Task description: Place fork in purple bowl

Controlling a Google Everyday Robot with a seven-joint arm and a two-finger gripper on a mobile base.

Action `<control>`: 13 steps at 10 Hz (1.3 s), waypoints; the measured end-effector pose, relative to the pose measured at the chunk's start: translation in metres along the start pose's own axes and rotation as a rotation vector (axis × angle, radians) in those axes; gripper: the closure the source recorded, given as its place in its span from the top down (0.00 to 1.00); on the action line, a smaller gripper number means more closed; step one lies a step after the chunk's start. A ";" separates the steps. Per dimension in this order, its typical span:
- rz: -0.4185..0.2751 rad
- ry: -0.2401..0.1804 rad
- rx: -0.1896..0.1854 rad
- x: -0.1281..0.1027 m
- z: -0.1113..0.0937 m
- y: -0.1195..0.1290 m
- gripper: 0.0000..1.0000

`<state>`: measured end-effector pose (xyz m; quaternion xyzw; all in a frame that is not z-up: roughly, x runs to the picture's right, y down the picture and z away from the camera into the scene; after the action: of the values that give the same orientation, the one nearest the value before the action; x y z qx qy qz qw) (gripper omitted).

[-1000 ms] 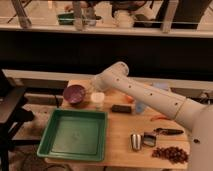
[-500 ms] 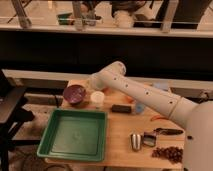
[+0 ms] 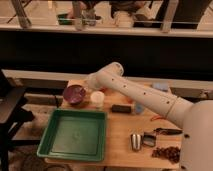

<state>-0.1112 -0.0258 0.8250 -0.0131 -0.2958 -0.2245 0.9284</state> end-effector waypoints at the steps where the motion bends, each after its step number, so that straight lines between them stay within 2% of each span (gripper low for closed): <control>1: -0.008 -0.006 0.004 -0.003 0.003 -0.001 0.02; 3: -0.019 -0.021 -0.002 -0.007 0.009 -0.003 0.02; 7: -0.018 -0.046 -0.044 -0.009 0.021 -0.004 0.02; 13: -0.031 -0.067 -0.055 -0.016 0.039 -0.002 0.02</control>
<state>-0.1443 -0.0149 0.8482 -0.0416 -0.3208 -0.2465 0.9136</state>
